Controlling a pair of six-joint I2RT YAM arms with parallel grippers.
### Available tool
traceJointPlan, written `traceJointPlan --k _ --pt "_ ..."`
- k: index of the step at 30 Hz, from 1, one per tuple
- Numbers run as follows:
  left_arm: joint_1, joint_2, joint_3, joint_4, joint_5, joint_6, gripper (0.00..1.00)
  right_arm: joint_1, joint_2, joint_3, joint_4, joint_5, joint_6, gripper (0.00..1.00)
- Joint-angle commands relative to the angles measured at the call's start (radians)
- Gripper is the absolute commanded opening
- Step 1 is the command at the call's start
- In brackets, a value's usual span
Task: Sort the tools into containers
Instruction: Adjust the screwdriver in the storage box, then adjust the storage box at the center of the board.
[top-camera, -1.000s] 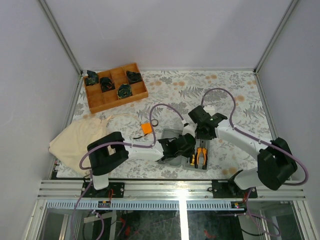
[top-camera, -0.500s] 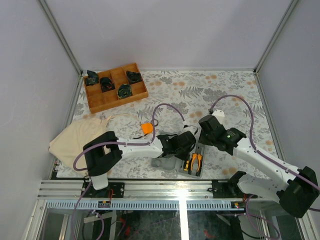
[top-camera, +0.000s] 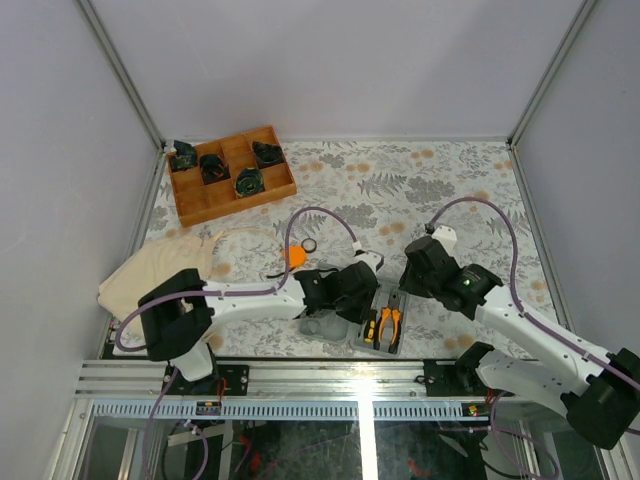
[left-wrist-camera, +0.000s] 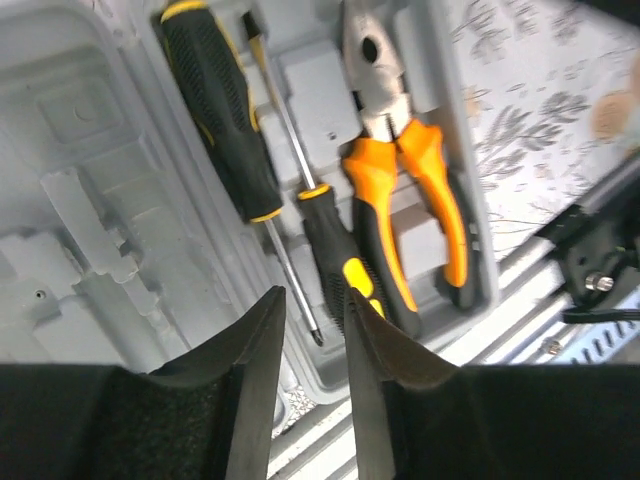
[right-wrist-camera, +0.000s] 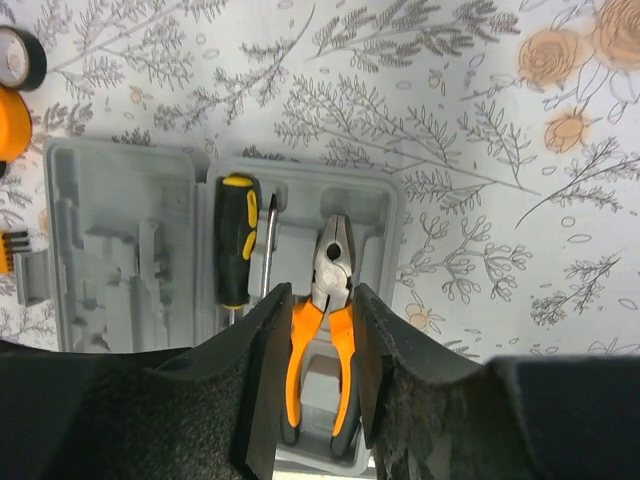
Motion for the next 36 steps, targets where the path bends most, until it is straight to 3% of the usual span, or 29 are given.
traceJointPlan --k 1,9,18,28,36 --pt "0.008 -0.089 0.021 0.068 0.016 0.028 0.31 0.005 -0.028 -0.053 -0.012 -0.092 0.033 0.39" --pt "0.089 -0.204 -0.044 0.016 -0.024 0.03 0.34 0.005 0.004 -0.111 -0.078 -0.039 0.067 0.4" --pt "0.188 -0.288 -0.228 0.003 -0.029 0.034 0.33 -0.022 0.148 -0.138 0.079 -0.105 0.011 0.39" --pt "0.199 -0.289 -0.319 0.029 -0.032 0.026 0.33 -0.158 0.273 -0.11 0.127 -0.138 -0.144 0.2" --pt "0.167 -0.275 -0.342 0.057 -0.003 -0.011 0.31 -0.204 0.432 0.006 0.197 -0.165 -0.322 0.19"
